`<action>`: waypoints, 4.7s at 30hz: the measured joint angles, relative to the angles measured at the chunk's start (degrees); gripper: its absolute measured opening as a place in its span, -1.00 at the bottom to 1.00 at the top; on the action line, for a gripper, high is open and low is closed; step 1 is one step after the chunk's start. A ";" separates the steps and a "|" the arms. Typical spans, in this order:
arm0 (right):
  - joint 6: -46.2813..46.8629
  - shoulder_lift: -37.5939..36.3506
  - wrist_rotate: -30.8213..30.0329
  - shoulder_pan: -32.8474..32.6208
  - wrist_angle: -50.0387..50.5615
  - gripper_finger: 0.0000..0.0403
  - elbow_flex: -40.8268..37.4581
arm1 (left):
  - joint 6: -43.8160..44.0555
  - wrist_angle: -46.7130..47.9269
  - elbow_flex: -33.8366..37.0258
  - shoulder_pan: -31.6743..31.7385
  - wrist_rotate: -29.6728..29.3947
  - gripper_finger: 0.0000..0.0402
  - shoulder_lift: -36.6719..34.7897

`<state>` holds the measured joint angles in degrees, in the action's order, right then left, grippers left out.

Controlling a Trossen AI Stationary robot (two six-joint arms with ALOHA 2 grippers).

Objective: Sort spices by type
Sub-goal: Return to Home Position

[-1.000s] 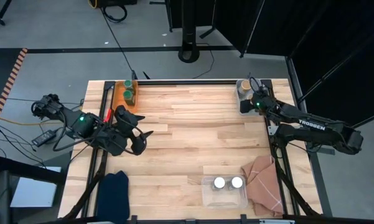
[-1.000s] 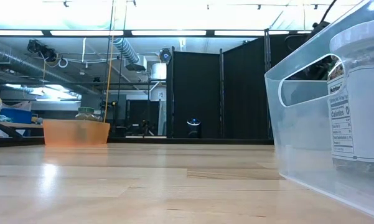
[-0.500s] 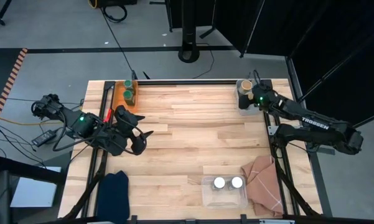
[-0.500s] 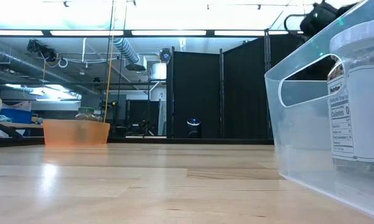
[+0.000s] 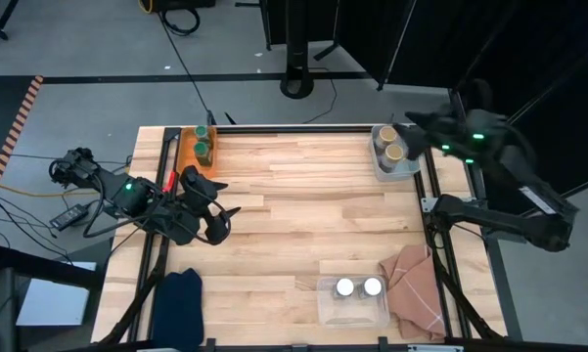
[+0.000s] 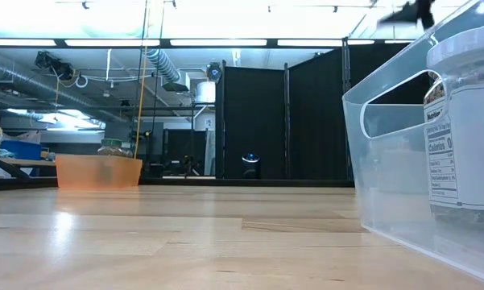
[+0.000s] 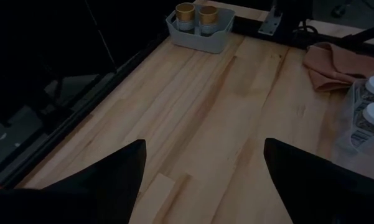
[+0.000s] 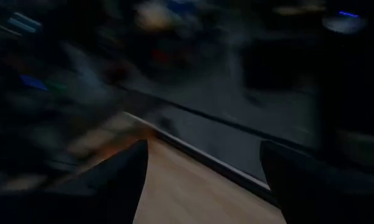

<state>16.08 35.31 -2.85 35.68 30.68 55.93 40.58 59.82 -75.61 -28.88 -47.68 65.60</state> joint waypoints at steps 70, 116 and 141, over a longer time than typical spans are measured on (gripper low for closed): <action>-2.53 -28.33 9.35 -55.00 -67.97 0.56 -51.72 | -29.46 -37.73 0.00 0.02 18.01 0.66 -3.52; 0.24 -35.08 22.16 -50.74 -24.87 0.59 -44.63 | -33.92 -73.26 20.60 1.13 22.57 0.66 -3.19; 3.31 -35.08 42.99 -32.04 -32.40 0.57 -48.99 | -26.59 -81.33 55.21 10.38 19.01 0.66 -42.33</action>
<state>19.39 0.23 40.13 3.64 -1.72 6.94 13.99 -21.51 -20.40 -18.50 -28.67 23.27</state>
